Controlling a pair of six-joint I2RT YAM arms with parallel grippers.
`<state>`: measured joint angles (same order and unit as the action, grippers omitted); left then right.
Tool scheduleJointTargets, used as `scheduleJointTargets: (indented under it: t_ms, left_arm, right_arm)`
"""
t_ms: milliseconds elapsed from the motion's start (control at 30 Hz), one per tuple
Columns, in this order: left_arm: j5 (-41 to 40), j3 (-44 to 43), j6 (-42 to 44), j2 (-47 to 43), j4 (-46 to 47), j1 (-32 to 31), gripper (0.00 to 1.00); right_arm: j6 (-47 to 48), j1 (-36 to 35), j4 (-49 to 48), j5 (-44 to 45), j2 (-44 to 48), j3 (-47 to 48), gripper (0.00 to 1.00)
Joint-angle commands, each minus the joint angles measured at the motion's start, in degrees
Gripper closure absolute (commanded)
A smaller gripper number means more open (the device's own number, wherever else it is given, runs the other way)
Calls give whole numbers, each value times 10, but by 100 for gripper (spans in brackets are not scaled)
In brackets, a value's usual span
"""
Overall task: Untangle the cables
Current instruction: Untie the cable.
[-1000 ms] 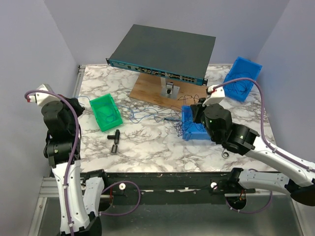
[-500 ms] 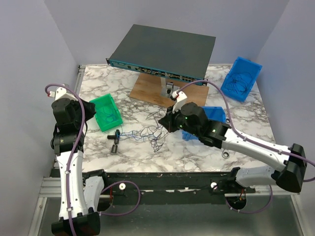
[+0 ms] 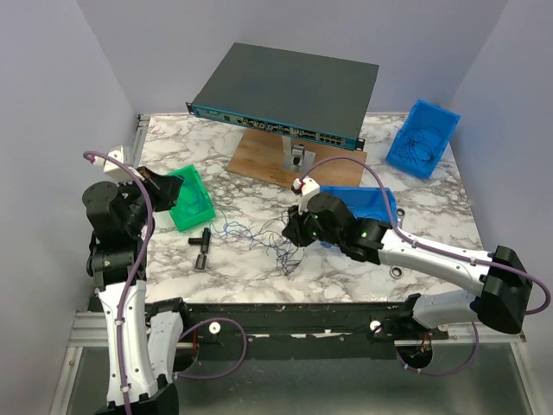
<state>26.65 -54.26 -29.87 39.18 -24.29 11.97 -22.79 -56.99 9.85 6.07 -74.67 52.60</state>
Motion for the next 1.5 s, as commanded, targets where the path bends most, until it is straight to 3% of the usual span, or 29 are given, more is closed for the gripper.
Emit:
scheduleJointTargets:
  t_ms: [0,33,100,167,367,500,733,1067,1200,1267,1400,1467]
  left_arm:
    - [72,-37,24,1,14,-17,100]
    - [73,-50,28,6,8,-24,100]
    - [73,-76,37,16,-8,-42,100]
    - [73,-102,44,26,-21,-59,100]
    - [95,-179,53,41,-44,-93,100]
    - [126,-214,45,45,-48,-102,100]
    - [161,-240,36,50,-51,-106,100]
    - [203,-232,16,52,-39,-117,100]
    - [205,-227,14,51,-39,-118,100]
    - [206,-221,10,50,-35,-118,100]
    - [160,-200,20,47,-56,-118,100]
    - [120,-177,27,47,-70,-118,100]
  right_arm:
    - [22,0,11,-15,-1,19,64]
    - [28,0,11,-18,1,25,48]
    - [41,0,4,-28,5,35,27]
    - [53,0,-8,-47,9,44,18]
    - [73,0,-37,-114,-6,84,11]
    - [65,0,-78,-135,-5,90,0]
    - [82,0,-142,-198,-4,94,1]
    - [90,-3,-227,-297,-76,152,16]
    - [87,-12,-239,-294,-107,173,22]
    - [83,-14,-243,-285,-125,184,37]
    - [73,-17,-236,-289,-140,206,85]
    - [68,-18,-237,-285,-134,205,99]
